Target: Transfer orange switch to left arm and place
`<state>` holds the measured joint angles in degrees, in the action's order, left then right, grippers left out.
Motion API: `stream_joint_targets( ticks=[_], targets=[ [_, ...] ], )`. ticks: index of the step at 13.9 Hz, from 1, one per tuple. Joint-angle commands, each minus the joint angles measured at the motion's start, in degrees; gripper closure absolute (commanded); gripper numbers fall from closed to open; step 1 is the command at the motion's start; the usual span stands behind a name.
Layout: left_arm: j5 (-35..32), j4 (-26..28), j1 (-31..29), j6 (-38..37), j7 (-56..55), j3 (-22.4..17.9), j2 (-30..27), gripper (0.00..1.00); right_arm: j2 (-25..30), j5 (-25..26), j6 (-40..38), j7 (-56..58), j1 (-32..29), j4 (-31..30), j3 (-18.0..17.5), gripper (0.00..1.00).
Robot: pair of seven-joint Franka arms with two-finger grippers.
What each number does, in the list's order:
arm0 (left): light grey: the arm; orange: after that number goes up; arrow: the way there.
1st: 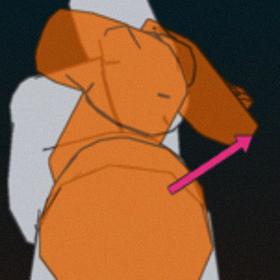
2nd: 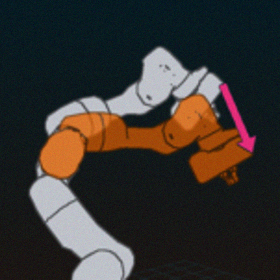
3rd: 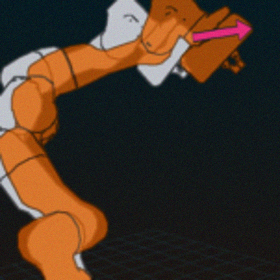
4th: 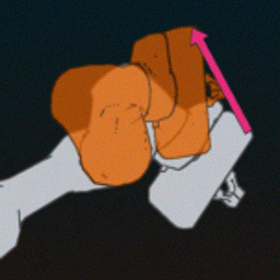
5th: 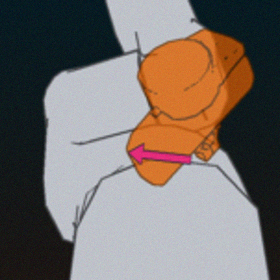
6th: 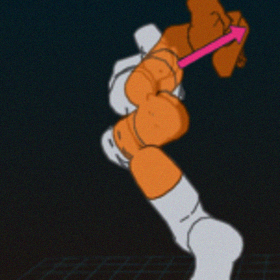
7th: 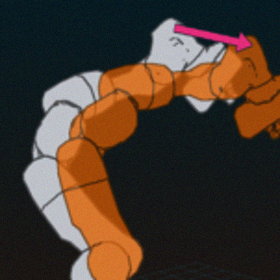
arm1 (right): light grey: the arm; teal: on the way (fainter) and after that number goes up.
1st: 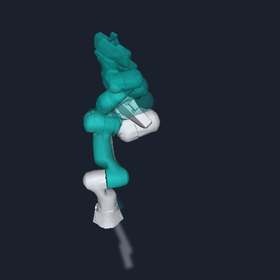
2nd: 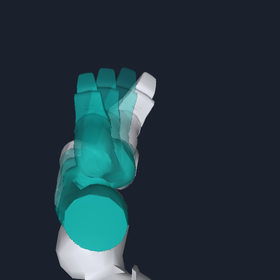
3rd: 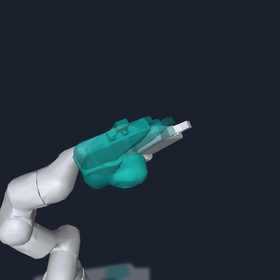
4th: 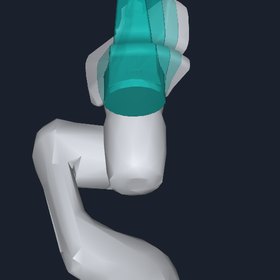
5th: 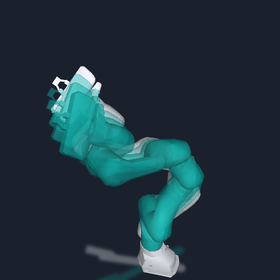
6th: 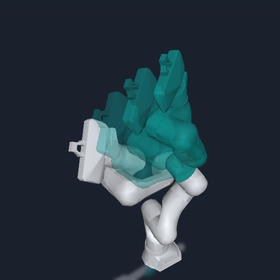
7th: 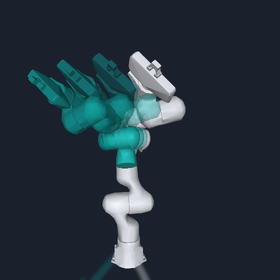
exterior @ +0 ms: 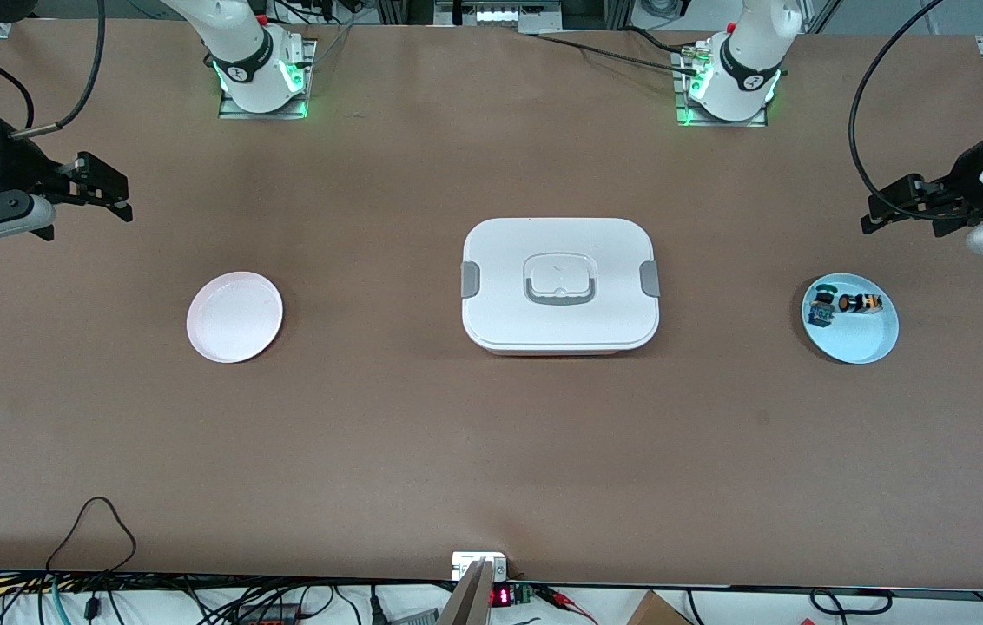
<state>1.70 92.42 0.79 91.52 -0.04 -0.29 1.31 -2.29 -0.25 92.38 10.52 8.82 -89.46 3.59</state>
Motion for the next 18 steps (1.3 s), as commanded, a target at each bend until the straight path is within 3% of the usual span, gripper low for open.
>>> stream_joint_targets(
  ticks=[1, 5, 18],
  targets=[
    [-4.78, 1.97, 3.08, 1.90, -1.37, -0.41, -1.75, 0.00, 0.00, 0.43, 0.34, 0.20, -0.29, 0.25, -0.17, 0.00],
    [2.33, 3.29, -1.84, 1.99, -0.14, -0.50, -1.92, 0.00, 0.00, 0.43, 0.43, 0.20, -0.29, 0.25, -0.17, 0.00],
    [1.90, 2.50, -2.11, 0.85, -0.31, 0.73, -2.01, 0.00, 0.00, 0.43, 0.52, 0.20, -0.29, 0.25, -0.17, 0.00]
  ],
)
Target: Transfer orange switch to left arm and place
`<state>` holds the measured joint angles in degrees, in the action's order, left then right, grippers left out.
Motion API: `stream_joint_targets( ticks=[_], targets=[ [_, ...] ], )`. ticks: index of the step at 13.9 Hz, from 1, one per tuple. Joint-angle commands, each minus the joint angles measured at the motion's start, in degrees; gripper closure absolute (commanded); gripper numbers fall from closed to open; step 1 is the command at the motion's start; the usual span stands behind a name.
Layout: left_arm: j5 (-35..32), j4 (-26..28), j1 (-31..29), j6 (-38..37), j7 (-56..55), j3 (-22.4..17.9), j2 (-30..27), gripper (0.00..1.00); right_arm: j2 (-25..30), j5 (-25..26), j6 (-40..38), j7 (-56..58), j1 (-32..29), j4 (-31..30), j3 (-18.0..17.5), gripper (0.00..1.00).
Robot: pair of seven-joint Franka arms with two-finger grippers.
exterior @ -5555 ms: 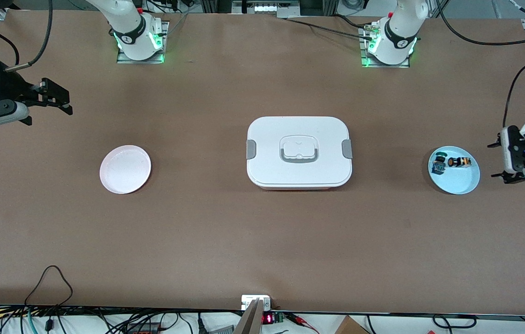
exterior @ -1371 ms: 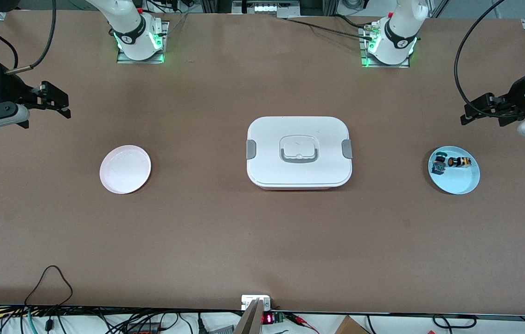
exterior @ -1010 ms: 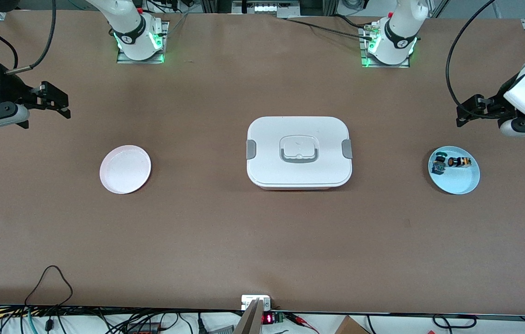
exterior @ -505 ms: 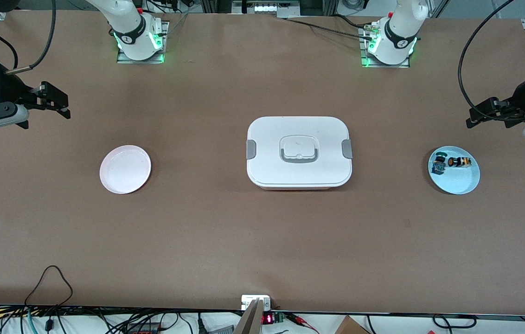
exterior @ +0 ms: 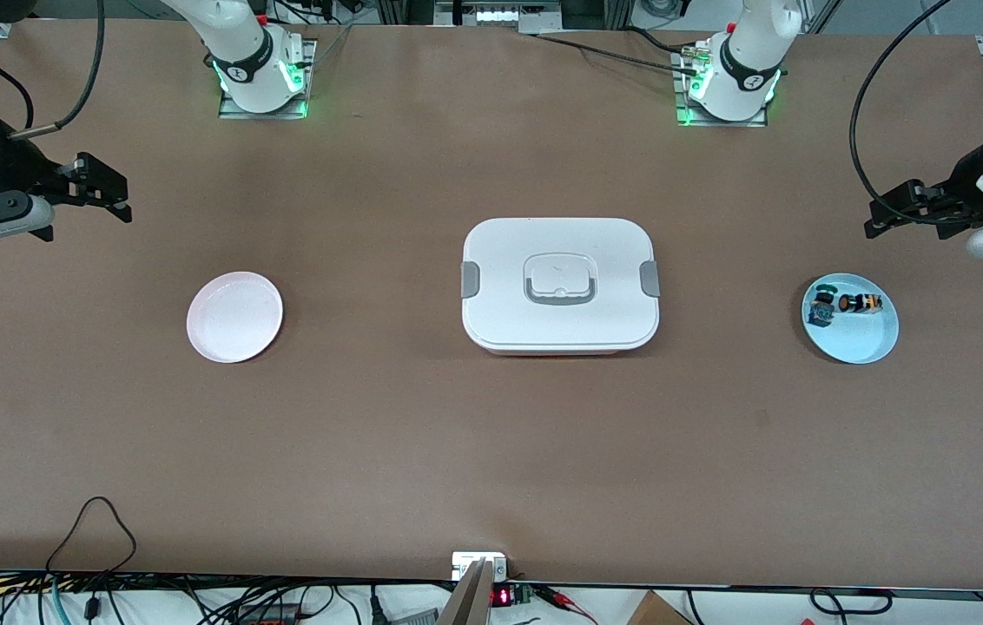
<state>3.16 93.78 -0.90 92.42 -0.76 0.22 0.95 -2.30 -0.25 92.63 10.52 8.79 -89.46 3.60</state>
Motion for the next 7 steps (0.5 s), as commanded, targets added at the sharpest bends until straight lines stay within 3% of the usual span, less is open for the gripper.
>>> stream_joint_targets(
  ticks=[1, 7],
  targets=[
    [0.36, 1.14, -0.59, -0.31, 0.41, 0.21, -1.56, 0.00, 0.02, 0.43, 0.27, 0.20, -0.26, 0.25, -0.17, 0.00],
    [-2.37, 1.05, -0.42, -0.58, 0.49, 0.57, -1.65, 0.00, -0.07, 0.43, 0.18, 0.20, -0.26, 0.16, -0.17, 0.00]
  ],
)
